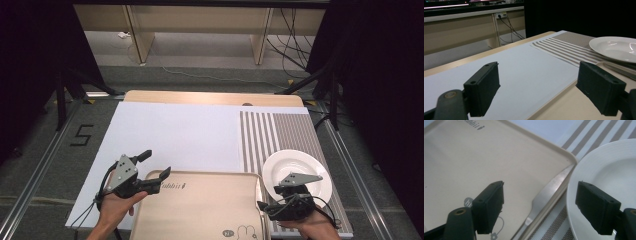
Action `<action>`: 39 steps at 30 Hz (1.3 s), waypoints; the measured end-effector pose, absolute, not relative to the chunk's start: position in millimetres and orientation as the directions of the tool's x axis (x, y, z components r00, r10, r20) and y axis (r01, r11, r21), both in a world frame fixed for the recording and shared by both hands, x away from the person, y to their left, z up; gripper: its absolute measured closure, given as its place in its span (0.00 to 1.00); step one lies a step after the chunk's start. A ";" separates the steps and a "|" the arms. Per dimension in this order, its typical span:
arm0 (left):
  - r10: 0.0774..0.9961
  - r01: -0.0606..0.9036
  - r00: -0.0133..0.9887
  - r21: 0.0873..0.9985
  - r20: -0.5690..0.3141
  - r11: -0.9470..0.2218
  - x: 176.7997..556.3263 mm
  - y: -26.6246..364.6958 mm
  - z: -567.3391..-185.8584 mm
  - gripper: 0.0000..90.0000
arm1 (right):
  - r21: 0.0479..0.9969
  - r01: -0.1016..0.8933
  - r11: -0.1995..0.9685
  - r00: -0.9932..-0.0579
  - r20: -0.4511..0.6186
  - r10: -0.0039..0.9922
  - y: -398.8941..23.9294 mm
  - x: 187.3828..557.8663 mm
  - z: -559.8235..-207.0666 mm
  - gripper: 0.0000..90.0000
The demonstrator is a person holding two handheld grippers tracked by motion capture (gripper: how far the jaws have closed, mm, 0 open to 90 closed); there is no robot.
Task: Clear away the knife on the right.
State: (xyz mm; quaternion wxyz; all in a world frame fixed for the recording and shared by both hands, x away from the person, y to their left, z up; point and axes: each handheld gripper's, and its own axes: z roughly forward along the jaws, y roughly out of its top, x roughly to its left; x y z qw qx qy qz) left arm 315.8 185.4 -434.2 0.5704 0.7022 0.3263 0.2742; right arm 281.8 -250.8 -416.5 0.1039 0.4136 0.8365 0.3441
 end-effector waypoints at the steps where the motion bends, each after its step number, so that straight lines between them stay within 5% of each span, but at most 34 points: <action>1: 0.771 0.146 0.637 0.980 0.012 -0.136 315.8 185.3 -434.2 0.19 | 0.662 0.633 0.401 -0.618 0.121 0.777 -252.3 281.2 -415.2 0.25; 39: 0.772 0.177 0.635 0.974 -0.004 -0.141 314.0 188.6 -437.8 0.19 | 0.678 0.655 0.333 -0.542 0.114 0.833 -308.2 267.0 -415.5 0.21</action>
